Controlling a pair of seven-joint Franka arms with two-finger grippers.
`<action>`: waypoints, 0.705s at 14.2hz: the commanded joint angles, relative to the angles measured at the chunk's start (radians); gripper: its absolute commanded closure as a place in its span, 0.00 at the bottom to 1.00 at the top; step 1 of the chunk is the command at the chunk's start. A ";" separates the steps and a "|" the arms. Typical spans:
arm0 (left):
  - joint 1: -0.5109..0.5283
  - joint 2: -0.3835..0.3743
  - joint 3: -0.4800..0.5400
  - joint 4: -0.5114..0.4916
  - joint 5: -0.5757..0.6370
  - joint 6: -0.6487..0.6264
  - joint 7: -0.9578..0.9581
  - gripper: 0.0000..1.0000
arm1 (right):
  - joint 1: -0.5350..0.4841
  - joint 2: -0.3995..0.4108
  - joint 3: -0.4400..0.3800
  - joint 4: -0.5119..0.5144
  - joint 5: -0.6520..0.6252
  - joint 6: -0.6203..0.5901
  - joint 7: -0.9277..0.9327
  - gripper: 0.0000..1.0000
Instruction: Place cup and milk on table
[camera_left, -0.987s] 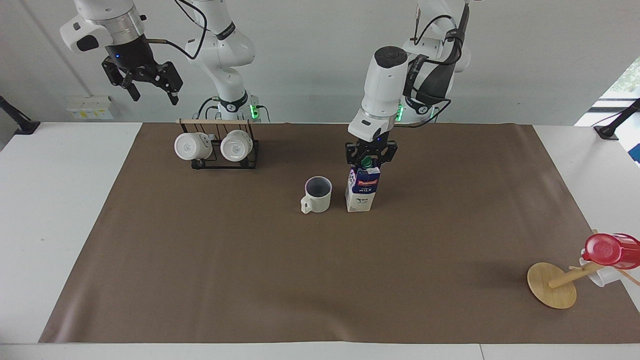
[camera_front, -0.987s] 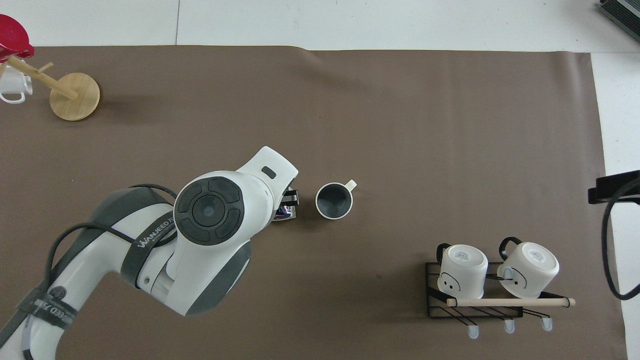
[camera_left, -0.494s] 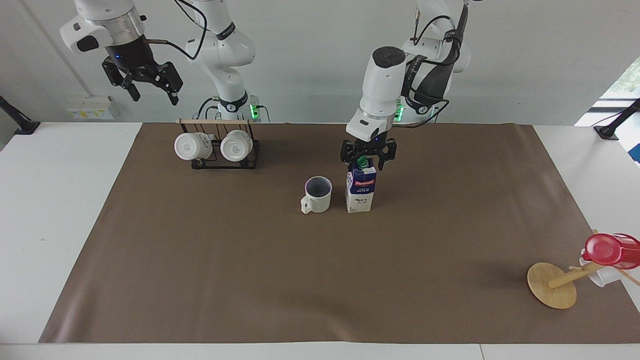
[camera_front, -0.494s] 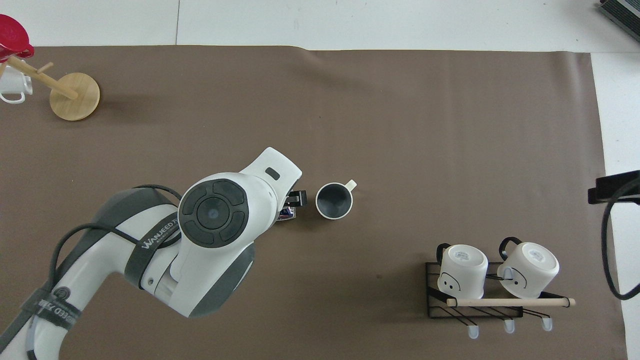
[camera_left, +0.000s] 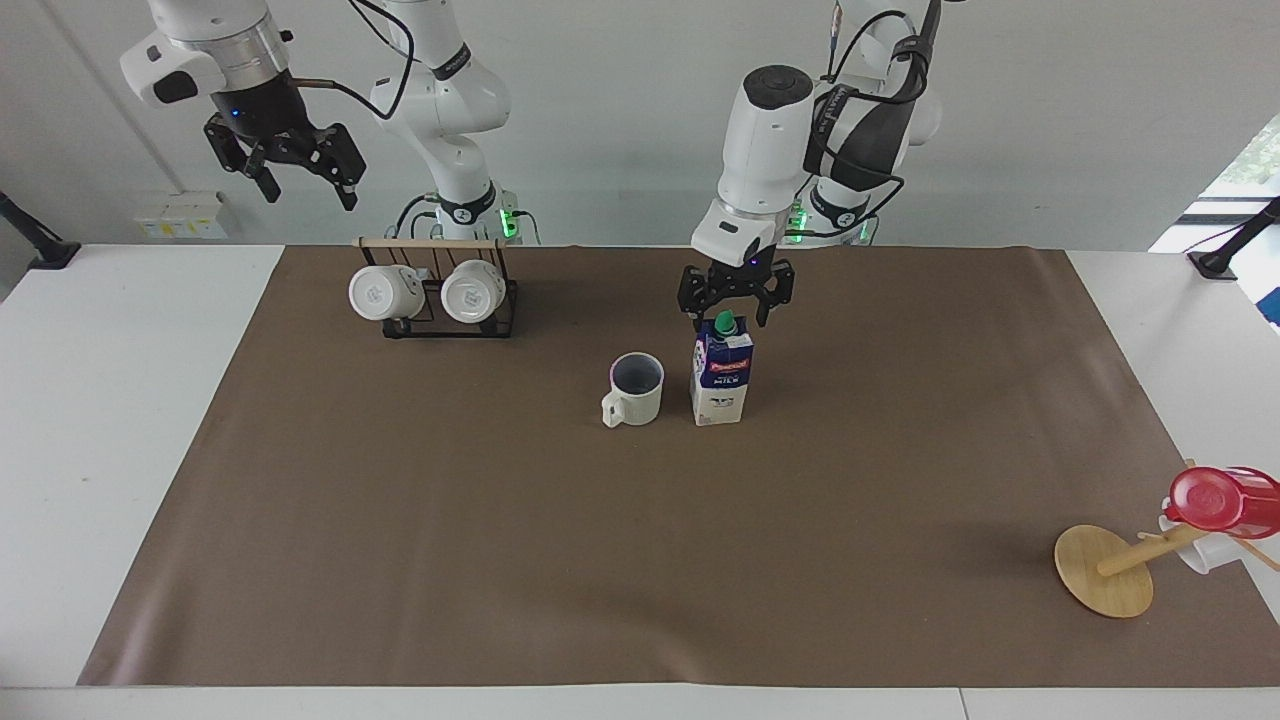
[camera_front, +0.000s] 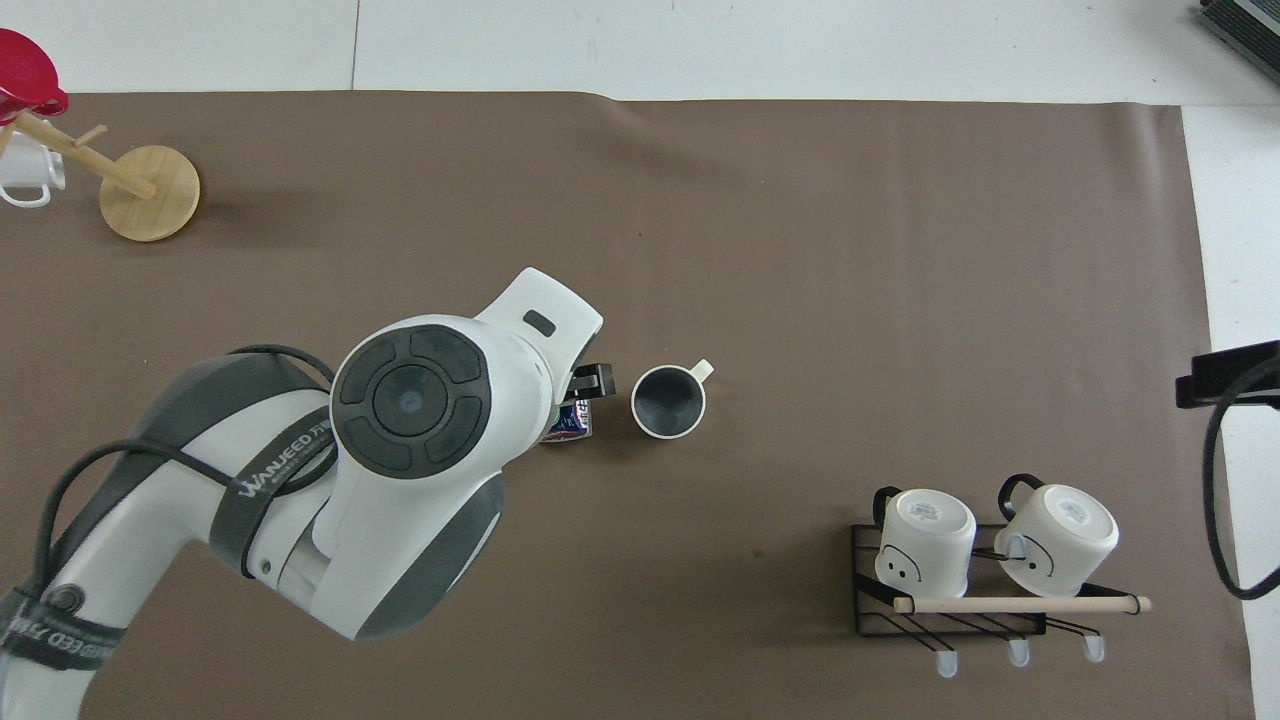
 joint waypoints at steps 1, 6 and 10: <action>0.000 -0.001 0.018 0.073 0.002 -0.110 -0.007 0.00 | -0.004 -0.018 0.003 -0.024 0.016 0.020 -0.019 0.00; 0.112 -0.062 0.031 0.107 0.001 -0.280 0.178 0.00 | -0.003 -0.013 0.004 -0.037 0.016 0.034 -0.014 0.00; 0.238 -0.114 0.036 0.110 -0.001 -0.345 0.391 0.00 | -0.003 -0.015 0.004 -0.027 0.018 0.026 -0.018 0.00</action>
